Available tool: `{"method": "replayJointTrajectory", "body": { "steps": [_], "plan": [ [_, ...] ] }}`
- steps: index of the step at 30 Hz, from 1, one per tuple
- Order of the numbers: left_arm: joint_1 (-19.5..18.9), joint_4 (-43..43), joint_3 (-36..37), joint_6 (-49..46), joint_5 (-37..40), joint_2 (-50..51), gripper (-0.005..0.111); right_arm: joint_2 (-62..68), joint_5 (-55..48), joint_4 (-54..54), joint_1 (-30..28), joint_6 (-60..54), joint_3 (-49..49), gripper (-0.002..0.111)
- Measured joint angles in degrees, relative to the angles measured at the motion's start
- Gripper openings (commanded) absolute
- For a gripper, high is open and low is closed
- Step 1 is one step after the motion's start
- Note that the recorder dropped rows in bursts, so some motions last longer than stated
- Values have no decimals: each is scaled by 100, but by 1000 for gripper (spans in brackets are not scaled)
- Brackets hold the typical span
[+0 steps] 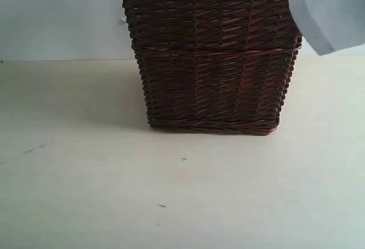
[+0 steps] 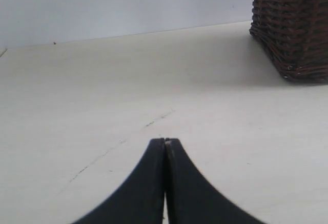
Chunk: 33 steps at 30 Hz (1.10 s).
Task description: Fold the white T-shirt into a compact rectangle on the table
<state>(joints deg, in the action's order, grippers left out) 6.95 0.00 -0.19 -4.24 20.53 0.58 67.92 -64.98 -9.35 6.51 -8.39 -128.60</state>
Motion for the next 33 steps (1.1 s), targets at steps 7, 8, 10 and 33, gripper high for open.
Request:
{"method": "replayJointTrajectory", "body": {
  "steps": [7, 8, 10, 33],
  "plan": [
    [0, 0, 0, 0, 0, 0, 0, 38, -554, -474, 0, 63, 140, 0],
    [0, 0, 0, 0, 0, 0, 0, -18, -554, -526, 0, 89, 283, 0],
    [0, 0, 0, 0, 0, 0, 0, -133, -554, -597, 0, 110, 642, 0],
    [0, 0, 0, 0, 0, 0, 0, -1432, 698, -2083, 0, -902, 5920, 0]
  ]
}}
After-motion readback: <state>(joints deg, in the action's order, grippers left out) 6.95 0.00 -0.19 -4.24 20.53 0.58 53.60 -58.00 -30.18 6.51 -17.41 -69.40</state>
